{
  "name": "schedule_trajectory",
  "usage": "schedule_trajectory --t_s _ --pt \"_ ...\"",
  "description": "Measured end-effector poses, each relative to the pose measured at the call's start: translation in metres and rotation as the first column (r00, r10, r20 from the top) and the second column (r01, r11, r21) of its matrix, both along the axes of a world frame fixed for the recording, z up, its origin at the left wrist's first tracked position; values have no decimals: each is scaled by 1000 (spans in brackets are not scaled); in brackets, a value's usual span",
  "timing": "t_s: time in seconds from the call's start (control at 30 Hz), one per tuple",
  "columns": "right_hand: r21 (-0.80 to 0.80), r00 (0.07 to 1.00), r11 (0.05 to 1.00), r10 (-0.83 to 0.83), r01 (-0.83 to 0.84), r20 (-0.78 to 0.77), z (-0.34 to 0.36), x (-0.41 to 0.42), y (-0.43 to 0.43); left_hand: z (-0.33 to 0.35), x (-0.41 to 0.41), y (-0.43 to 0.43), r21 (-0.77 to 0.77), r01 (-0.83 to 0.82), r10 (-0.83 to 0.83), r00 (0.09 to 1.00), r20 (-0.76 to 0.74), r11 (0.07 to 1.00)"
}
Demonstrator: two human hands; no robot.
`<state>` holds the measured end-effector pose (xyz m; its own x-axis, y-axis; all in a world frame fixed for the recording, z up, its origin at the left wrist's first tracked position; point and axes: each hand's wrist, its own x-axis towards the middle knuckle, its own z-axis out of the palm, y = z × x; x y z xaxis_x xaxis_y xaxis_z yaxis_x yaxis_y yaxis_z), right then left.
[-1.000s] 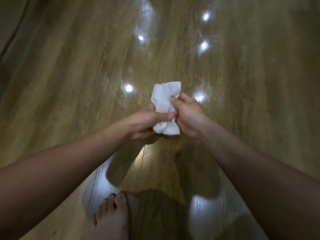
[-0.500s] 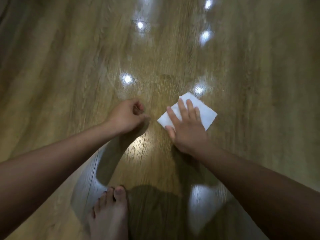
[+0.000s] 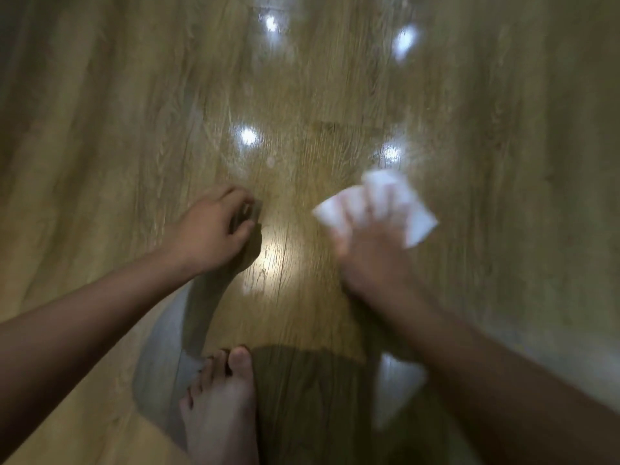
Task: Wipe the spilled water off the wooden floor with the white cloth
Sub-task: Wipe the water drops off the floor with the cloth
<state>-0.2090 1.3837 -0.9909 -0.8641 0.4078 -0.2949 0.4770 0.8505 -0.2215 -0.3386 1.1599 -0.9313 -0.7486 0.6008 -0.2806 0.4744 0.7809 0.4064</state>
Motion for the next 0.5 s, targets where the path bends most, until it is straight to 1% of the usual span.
schedule_trajectory --t_s 0.03,0.07,0.1,0.13,0.17,0.2,0.23,0.27,0.3,0.33,0.37,0.4,0.47,0.5 --pt "-44 974 973 224 -225 -36 2 1 -42 -2 1 2 -17 15 -15 1000 4 1000" --pt "-64 886 885 455 -461 -88 5 1 -70 -5 1 3 -17 22 -22 1000 8 1000" --pt "-51 772 774 622 -631 -131 6 1 -79 -6 0 5 -6 23 -23 1000 3 1000" --pt "-15 678 686 716 -728 -165 3 -5 -67 -5 -3 4 1 14 -14 1000 -14 1000" --pt "33 653 673 726 -738 -217 0 -13 -47 -3 -7 3 1 0 0 999 -35 1000" --pt "65 684 721 679 -690 -267 -2 -21 -19 -2 -11 -2 -11 -16 16 999 -41 1000" --pt "64 765 813 568 -579 -303 -2 -27 12 0 -14 -9 -40 -24 22 999 -36 999" --pt "37 871 915 393 -401 -295 -7 -33 53 2 -18 -17 -82 -22 21 999 -25 996" --pt "46 952 976 219 -214 -215 -9 -36 98 4 -23 -26 -126 -20 18 1000 -13 992" --pt "106 989 992 81 -68 -127 -11 -36 146 6 -27 -35 -167 -25 26 1000 2 986" --pt "169 999 985 -24 31 -47 -11 -34 190 7 -29 -43 -204 -33 34 999 2 978" --pt "208 994 972 -111 108 0 -6 -33 223 7 -32 -51 -228 -41 40 999 -6 973" --pt "211 965 946 -259 246 39 2 -43 244 7 -38 -58 -231 -49 45 999 -26 972" --pt "184 957 942 -290 279 32 4 -53 229 7 -41 -57 -221 -59 54 998 -27 974"
